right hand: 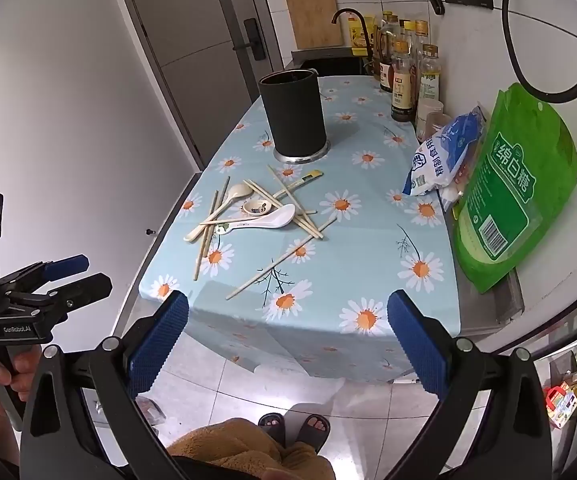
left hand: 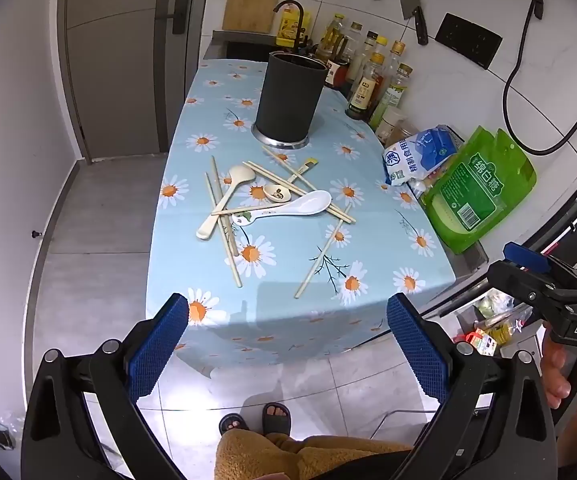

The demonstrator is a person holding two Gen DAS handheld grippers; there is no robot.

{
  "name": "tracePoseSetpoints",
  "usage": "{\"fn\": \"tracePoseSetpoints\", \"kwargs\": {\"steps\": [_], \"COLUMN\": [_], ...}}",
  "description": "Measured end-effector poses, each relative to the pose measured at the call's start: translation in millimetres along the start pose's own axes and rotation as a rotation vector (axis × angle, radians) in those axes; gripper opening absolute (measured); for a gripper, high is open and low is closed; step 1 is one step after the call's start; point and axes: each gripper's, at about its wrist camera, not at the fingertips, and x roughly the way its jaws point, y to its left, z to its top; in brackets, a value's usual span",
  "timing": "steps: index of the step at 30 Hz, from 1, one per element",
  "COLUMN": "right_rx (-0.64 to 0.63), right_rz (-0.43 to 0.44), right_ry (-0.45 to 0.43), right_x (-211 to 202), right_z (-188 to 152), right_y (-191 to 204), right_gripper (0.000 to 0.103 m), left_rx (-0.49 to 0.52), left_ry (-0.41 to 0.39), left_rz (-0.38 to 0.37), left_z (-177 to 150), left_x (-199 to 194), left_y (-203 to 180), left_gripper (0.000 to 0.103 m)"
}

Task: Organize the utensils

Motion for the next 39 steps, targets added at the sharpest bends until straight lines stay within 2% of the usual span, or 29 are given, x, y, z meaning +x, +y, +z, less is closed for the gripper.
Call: {"fn": "tracePoseSetpoints", "kwargs": {"steps": [9, 11, 16, 39], "right_rx": [-0.001, -0.013, -0.013, -0.018], "right_rz": [-0.019, -0.026, 0.000, 0.009], "right_ry": [0.002, 0.000, 0.009, 0.031], "right_x": [2, 5, 5, 8], "right_z": [-1, -2, -1, -2], "right_y": [-6, -5, -4, 1], "right_gripper": [0.099, 0.099, 0.099, 0.099], "left_rx": [-0.008, -0.003, -0.002, -0.007], "left_ry": [-0.001, 0.008, 0.007, 0.011], "left_rz": [-0.004, 0.000, 0.001, -0.010], "left_z": [-4, -2, 1, 3], "left_x": [-6, 3, 5, 6], "left_y": [3, 0, -4, -4], "left_gripper": [0.096, 0.096, 0.096, 0.096]}}
